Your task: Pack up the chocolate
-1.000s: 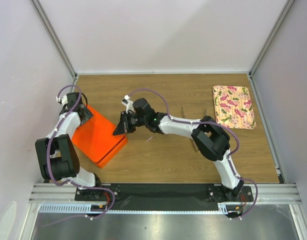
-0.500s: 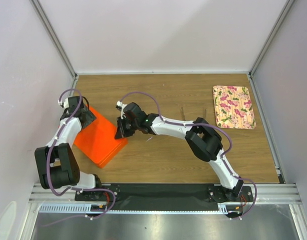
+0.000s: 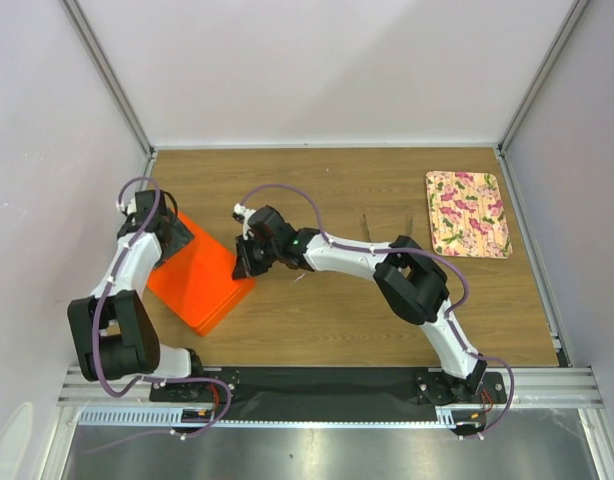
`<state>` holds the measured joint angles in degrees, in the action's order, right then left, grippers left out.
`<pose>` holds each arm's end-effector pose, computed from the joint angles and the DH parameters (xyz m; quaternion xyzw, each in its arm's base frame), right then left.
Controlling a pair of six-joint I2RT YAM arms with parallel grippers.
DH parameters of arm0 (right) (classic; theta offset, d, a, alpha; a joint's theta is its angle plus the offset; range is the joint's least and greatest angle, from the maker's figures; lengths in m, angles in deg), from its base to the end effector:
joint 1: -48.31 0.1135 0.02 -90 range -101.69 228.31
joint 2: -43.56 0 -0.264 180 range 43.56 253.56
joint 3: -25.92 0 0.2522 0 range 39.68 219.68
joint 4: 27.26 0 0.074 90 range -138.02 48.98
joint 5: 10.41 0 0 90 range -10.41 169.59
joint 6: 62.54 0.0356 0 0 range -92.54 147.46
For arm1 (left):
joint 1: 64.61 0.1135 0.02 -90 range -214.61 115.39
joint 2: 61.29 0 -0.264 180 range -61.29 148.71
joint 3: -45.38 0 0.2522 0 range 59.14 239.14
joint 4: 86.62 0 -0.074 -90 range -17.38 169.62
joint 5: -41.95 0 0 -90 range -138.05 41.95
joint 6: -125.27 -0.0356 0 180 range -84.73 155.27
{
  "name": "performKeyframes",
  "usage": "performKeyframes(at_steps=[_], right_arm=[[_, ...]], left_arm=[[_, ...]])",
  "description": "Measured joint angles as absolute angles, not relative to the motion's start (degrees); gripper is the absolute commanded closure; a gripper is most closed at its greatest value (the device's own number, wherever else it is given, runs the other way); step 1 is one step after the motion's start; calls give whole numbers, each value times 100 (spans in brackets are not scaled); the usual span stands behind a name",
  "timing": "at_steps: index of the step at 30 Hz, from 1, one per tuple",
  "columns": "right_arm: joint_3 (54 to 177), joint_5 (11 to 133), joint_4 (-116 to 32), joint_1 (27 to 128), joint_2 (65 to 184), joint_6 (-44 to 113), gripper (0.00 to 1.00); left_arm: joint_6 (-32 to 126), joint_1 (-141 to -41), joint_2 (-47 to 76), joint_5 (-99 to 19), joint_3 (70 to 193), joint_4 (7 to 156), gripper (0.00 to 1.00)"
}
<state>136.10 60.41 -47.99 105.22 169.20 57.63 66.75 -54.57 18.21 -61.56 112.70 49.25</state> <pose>0.2652 0.4284 0.1973 -0.2767 0.8380 0.4151 0.2211 0.2729 0.0568 0.2295 -0.3688 0.8767 0.0571 0.3037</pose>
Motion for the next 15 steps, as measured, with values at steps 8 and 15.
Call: performKeyframes(at_steps=[8, 15], right_arm=[[13610, 5892, -4768, 10430, 16948, 5763, 100], [13630, 5737, -4571, 10404, 17045, 5796, 100]], left_arm=[[6627, -4812, 2023, -6082, 12055, 4475, 40], [6682, -4465, 2267, -6003, 11576, 4706, 53]])
